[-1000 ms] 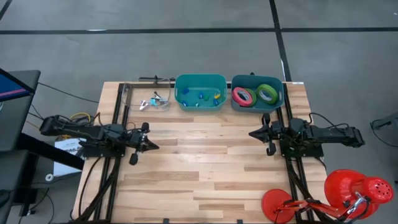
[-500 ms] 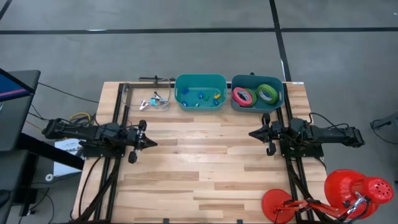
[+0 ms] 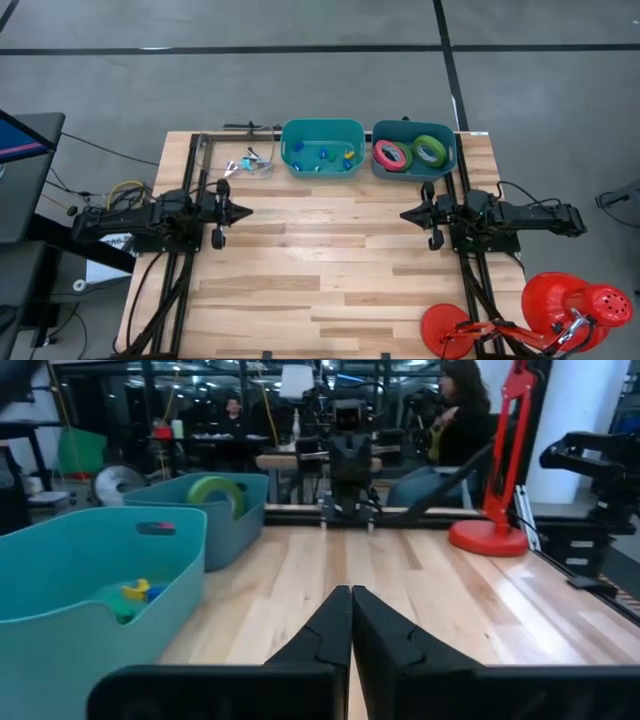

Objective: Pick and place Stapler, Stapler remover, tape
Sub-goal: Return to Home Position

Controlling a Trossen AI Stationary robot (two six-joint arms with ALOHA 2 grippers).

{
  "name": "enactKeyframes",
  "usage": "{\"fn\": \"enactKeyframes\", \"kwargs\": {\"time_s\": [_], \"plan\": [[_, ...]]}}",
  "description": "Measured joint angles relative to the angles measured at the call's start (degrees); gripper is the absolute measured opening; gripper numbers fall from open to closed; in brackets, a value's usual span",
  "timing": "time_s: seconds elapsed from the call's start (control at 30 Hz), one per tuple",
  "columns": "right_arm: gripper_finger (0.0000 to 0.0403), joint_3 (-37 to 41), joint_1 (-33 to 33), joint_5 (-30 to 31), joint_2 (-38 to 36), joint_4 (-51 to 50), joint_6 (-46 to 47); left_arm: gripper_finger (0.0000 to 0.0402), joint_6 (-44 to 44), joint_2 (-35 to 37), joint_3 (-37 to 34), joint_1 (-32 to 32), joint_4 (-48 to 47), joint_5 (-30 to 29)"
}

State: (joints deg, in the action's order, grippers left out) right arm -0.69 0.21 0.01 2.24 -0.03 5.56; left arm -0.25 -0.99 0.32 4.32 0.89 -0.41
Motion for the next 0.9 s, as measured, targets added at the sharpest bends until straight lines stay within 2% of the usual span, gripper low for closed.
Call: {"fn": "enactKeyframes", "kwargs": {"time_s": [0.9], "plan": [[0.0000, 0.0, 0.0, 0.0, 0.0, 0.0, 0.0, 0.0003, -2.2, 0.4, 0.0, 0.2, 0.2, 0.0]]}}
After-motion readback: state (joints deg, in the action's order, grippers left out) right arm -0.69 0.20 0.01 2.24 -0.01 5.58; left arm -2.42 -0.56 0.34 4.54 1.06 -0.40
